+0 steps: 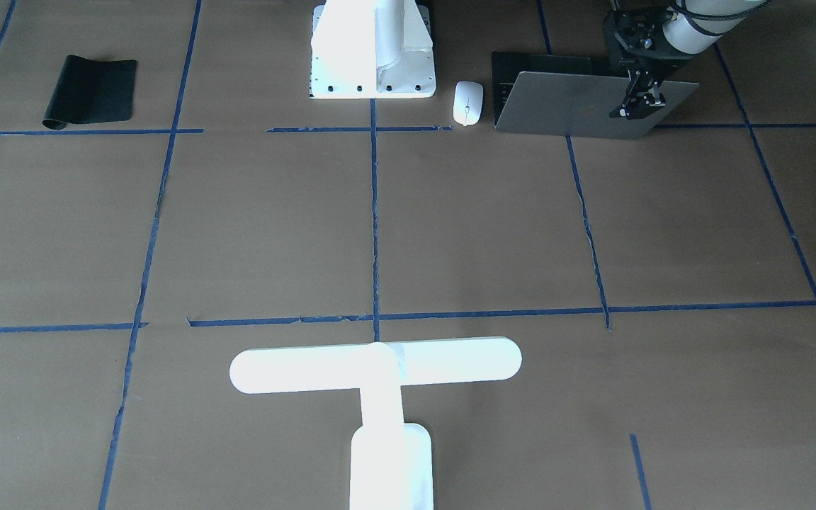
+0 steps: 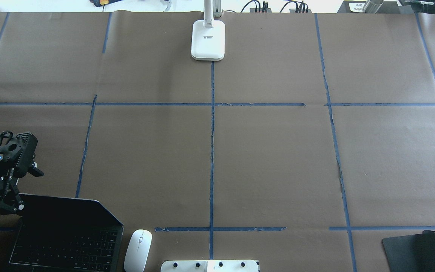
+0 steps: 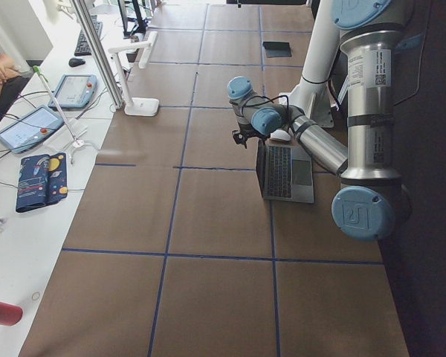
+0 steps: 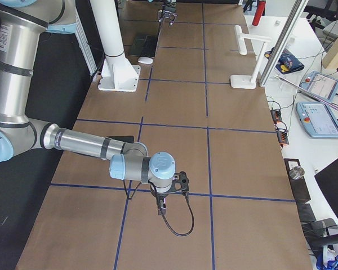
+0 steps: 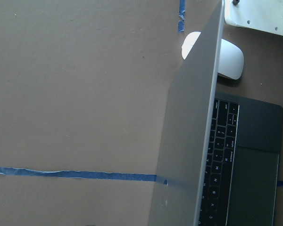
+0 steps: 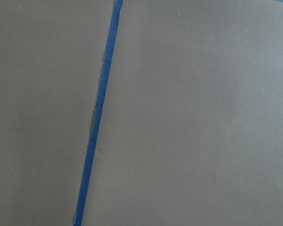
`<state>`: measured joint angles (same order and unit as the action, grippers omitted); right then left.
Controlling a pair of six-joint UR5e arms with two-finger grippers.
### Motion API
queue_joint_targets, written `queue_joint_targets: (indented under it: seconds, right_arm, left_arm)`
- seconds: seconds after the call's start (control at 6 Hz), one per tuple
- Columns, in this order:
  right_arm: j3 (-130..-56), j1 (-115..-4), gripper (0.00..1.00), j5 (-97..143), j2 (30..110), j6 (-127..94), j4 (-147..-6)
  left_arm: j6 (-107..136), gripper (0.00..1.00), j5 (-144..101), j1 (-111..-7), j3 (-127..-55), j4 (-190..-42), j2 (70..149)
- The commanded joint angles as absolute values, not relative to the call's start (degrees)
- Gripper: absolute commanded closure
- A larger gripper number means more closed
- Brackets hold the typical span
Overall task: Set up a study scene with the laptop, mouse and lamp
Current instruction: 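Lower the left gripper onto the grey laptop's near edge and grasp it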
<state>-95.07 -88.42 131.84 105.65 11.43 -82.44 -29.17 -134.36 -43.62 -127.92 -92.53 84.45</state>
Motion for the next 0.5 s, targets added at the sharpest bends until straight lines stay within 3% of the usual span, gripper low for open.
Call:
queue_joint_targets:
  seconds: [0.0, 0.17, 0.33]
  right_arm:
    - [-95.01, -88.42, 0.00, 131.84, 105.64, 11.43, -82.44]
    - [-95.01, -88.42, 0.00, 131.84, 105.64, 11.43, -82.44]
    - [-95.01, -88.42, 0.00, 131.84, 105.64, 11.43, -82.44]
  left_arm:
    - [-29.27, 0.82, -134.30, -43.51, -128.40, -92.46, 84.64]
    - [-29.44, 0.95, -134.30, -43.59, -128.58, -92.55, 84.81]
    - [-32.75, 0.97, -134.30, -43.77, -129.37, -92.46, 84.81]
